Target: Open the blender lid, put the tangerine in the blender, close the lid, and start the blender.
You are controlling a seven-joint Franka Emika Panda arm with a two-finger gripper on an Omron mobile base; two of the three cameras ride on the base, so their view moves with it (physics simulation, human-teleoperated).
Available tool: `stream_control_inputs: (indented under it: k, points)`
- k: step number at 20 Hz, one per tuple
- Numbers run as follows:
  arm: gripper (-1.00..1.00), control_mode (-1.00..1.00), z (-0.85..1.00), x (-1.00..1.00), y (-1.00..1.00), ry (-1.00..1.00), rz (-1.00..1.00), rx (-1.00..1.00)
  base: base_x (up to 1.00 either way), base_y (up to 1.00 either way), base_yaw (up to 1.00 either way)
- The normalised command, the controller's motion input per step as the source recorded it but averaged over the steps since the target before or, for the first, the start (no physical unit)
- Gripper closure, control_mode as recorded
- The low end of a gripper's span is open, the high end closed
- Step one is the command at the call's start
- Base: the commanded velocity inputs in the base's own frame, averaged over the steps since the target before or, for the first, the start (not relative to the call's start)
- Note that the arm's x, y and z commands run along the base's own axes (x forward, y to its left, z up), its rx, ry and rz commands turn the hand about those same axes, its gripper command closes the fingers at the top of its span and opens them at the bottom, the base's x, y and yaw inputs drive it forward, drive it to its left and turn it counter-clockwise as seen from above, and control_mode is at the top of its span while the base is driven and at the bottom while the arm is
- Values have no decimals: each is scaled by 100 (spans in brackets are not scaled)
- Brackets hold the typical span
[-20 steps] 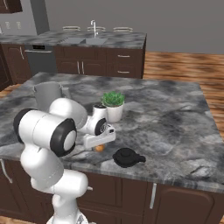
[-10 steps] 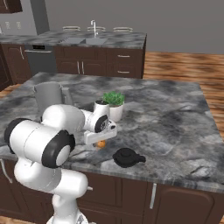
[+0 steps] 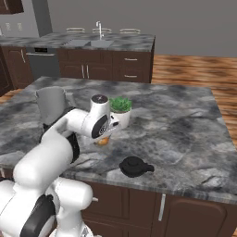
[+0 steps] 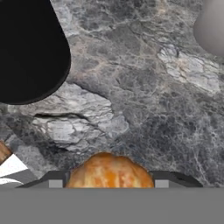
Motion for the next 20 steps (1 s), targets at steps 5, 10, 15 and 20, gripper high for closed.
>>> stream_control_inputs:
  k: [5,10,15,20]
  points:
    - [100,-100,100,-26,17,-7,0,0,0,0,0]
    - [100,-100,100,-24,31,-4,0,0,0,0,0]
    - [100,-100,100,-33,36,-7,0,0,0,0,0]
    - [100,-100,95,-31,42,-9,0,0,0,0,0]
